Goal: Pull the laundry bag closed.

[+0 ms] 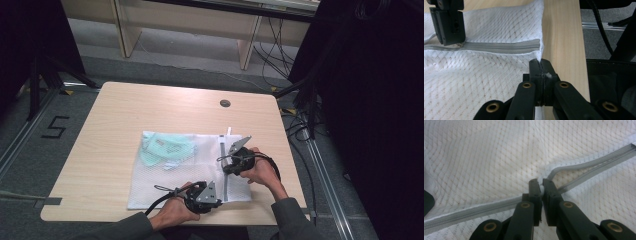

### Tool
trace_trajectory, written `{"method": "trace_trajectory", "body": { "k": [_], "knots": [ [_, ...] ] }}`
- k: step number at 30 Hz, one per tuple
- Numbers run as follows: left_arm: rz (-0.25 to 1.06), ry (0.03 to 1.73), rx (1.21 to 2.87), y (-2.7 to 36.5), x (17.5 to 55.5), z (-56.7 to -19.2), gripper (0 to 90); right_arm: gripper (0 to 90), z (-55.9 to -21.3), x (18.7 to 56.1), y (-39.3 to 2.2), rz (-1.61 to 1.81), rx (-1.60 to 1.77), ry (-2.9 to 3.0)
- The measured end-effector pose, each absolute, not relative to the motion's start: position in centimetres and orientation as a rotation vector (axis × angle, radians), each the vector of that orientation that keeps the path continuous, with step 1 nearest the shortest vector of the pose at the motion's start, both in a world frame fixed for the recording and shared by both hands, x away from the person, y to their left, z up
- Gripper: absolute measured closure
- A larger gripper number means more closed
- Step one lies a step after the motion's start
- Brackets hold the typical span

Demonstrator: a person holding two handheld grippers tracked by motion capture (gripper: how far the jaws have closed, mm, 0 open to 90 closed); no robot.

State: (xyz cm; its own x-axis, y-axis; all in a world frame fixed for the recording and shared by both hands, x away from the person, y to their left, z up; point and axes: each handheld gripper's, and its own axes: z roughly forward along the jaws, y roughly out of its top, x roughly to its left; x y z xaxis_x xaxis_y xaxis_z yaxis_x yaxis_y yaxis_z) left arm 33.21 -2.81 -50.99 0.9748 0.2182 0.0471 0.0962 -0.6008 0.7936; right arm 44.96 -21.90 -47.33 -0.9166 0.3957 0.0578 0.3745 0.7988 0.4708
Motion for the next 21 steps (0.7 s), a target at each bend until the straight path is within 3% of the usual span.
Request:
{"method": "trace_trajectory", "body": {
  "k": [21],
  "knots": [
    [0.157, 0.199, 2.221, -2.2, 33.0, -50.3, 89.0, 86.7, -47.1, 46.2, -21.8, 0.775, 0.617, 2.914]
  ]
}}
